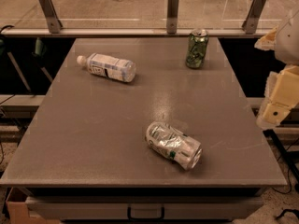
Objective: Pick blue plastic bottle
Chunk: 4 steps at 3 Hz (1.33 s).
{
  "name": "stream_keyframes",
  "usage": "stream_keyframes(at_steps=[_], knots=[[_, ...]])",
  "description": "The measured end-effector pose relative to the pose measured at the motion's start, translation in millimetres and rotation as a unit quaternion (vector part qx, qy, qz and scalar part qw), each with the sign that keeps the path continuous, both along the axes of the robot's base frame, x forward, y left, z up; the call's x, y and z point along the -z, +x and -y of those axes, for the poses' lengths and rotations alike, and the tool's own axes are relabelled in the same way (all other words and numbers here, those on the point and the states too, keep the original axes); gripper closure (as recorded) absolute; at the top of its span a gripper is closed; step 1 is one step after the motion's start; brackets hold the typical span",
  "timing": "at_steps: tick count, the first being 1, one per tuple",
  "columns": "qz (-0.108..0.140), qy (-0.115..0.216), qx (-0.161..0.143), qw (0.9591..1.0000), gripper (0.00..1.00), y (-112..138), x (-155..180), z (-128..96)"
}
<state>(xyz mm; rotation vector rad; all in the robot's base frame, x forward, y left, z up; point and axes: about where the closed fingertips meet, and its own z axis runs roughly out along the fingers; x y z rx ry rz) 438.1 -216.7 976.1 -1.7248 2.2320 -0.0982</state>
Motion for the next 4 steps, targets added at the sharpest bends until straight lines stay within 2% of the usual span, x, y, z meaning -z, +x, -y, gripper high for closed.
stream_keyframes(at_steps=[1,2,3,4], knots=[[0.0,0.0,0.0,1.0,0.0,0,0,0],[0.007,0.029,-0.057,0.9979,0.0,34,7,-39],[0.015,0.064,-0.134,0.9888,0.0,78,20,-110],[0.034,0.113,-0.192,0.9743,0.0,119,28,-196]])
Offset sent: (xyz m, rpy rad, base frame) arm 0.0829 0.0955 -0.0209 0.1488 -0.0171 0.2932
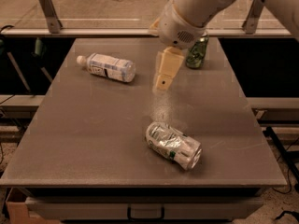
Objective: Pick blue plastic bottle
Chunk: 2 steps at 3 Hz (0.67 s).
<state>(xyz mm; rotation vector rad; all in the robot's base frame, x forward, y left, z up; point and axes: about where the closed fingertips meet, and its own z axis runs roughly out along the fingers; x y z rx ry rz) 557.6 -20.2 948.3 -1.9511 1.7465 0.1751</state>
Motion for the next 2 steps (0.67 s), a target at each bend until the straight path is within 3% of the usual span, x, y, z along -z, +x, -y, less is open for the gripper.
stream_keyframes(at_steps=[2], knots=[[0.004,0.015,-0.002,0.9999,0.0,2.0,-3.6,-2.6]])
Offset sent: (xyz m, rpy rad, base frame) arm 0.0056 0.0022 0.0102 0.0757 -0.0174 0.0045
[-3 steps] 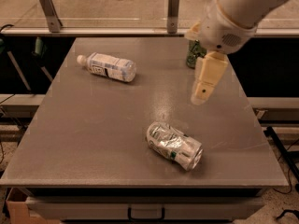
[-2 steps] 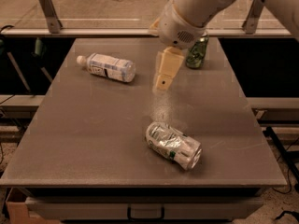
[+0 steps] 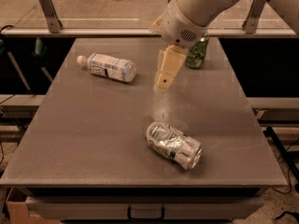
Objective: Pick blue plastic bottle
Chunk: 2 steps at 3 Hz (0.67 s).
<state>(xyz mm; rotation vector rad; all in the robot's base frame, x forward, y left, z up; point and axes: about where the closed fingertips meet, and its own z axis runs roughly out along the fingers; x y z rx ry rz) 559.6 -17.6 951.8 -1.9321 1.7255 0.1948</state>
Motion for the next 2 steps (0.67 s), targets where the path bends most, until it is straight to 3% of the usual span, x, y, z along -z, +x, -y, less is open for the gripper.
stream_keyframes(at_steps=[2], knots=[[0.02,0.069,0.016,0.9973,0.0,77,9,-76]])
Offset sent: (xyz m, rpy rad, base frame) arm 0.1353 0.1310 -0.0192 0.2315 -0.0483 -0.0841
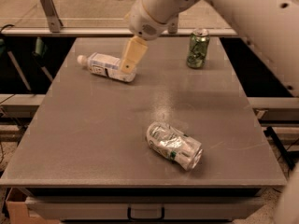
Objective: Pick blue plastic bottle
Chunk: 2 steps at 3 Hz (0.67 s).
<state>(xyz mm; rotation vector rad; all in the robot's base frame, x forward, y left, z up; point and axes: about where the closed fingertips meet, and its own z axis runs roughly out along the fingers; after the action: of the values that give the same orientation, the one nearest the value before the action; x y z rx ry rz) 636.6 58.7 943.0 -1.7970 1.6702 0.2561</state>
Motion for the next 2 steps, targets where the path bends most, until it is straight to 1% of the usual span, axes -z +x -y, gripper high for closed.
stream_keyframes(at_steps=[1,2], knots=[[-0.012,0.035,0.021,0.9991,0.0,38,18,-43],[-0.05,0.054,0.05,0.9961,0.0,59,47,-75]])
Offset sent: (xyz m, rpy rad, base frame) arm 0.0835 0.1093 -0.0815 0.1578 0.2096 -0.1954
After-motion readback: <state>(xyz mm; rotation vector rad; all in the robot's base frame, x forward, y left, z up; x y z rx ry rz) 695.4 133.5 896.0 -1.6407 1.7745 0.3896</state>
